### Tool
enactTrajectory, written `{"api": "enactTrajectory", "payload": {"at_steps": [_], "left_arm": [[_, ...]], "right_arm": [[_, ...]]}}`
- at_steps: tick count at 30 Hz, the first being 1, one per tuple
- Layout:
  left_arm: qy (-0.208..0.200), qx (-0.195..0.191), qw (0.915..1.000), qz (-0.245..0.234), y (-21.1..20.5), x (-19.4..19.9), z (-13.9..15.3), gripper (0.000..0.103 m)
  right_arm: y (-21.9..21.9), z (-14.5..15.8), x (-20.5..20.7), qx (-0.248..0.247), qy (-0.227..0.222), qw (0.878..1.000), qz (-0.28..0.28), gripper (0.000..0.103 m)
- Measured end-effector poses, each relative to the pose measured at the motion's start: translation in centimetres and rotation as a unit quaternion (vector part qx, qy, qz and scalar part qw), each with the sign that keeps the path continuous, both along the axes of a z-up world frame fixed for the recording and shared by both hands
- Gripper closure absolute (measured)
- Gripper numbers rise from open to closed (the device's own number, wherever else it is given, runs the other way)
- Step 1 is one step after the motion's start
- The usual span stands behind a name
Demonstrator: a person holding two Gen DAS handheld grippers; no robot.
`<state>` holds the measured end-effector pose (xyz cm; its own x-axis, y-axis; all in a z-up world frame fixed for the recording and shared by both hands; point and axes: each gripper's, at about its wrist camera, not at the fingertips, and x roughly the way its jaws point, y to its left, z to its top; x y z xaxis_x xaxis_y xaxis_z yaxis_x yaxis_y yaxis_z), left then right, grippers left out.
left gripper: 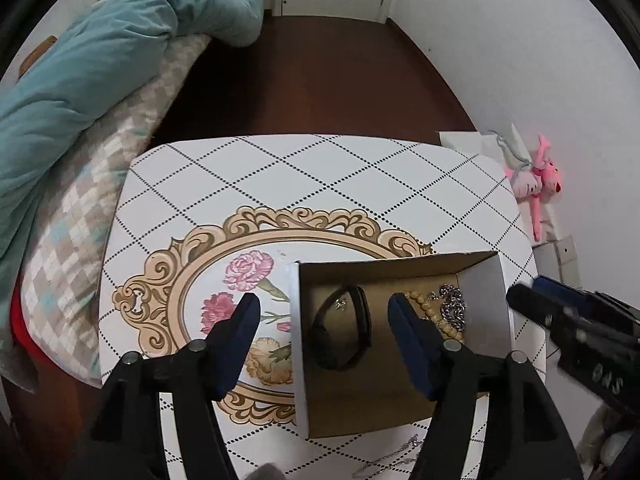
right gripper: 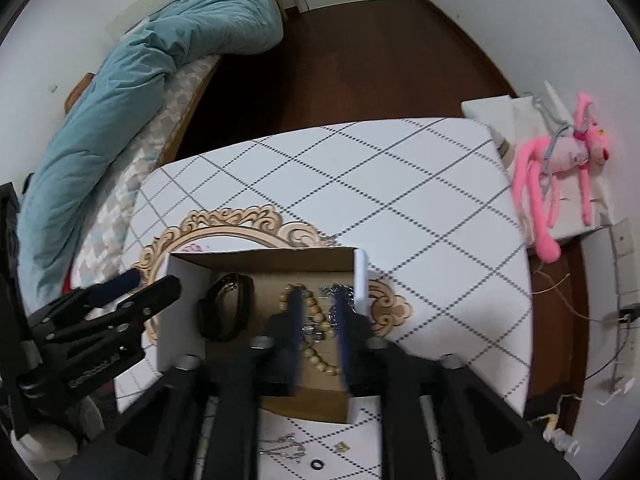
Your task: Organize jewelry
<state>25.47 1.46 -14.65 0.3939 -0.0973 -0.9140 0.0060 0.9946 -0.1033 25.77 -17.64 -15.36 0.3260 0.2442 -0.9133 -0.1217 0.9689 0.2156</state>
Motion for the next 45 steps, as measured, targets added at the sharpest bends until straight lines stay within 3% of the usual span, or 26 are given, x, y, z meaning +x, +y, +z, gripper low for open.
{"api": "enactTrajectory", "payload": {"at_steps": [3, 5, 7, 9, 13, 21, 27, 30, 35, 39, 45], "left_arm": [[-0.007, 0.015, 0.9998, 0.014, 0.4, -0.5, 0.0, 0.033], [-0.016, 0.03, 0.9991, 0.025, 0.6, -1.0, 0.0, 0.024], [-0.028, 0.045, 0.9981, 0.032, 0.8, -1.7, -0.2, 0.018], [-0.03, 0.056, 0.9975, 0.032, 0.9, -2.4, -0.5, 0.001], [-0.032, 0.071, 0.9966, 0.029, 0.8, -3.3, -0.8, 0.0], [-0.047, 0.064, 0.9965, 0.026, 0.5, -4.9, 1.2, 0.0], [-0.064, 0.069, 0.9952, 0.026, 0.8, -8.4, 1.8, 0.0], [-0.054, 0.068, 0.9957, 0.031, 1.2, -10.5, 0.3, 0.0], [-0.007, 0.078, 0.9964, 0.031, 1.3, -14.2, -4.7, 0.0], [0.021, 0.087, 0.9955, 0.029, 1.3, -15.7, -7.7, 0.0], [0.027, 0.102, 0.9938, 0.035, 1.4, -16.3, -9.9, 0.0]], "right_arm": [[0.6, 0.2, -0.8, -0.034, -0.01, 0.999, 0.01, 0.027], [0.9, 0.0, -1.3, -0.074, -0.018, 0.997, 0.01, 0.022], [1.0, -0.7, -2.0, -0.105, -0.018, 0.994, 0.009, 0.008], [1.1, -1.3, -2.7, -0.129, -0.02, 0.991, 0.007, 0.006], [1.0, -2.2, -3.7, -0.136, -0.015, 0.991, 0.005, 0.002], [0.9, 1.0, -5.4, -0.12, -0.059, 0.991, -0.013, 0.002], [0.2, 3.0, -9.1, -0.089, -0.081, 0.992, -0.024, 0.002], [-0.2, 1.7, -11.6, -0.078, -0.073, 0.994, -0.027, 0.002], [-0.9, -4.2, -15.3, -0.031, -0.013, 0.999, -0.029, 0.004], [-0.7, -8.0, -17.3, -0.021, 0.003, 0.999, -0.025, 0.023], [0.9, -9.6, -18.3, -0.044, -0.029, 0.999, 0.0, 0.042]]}}
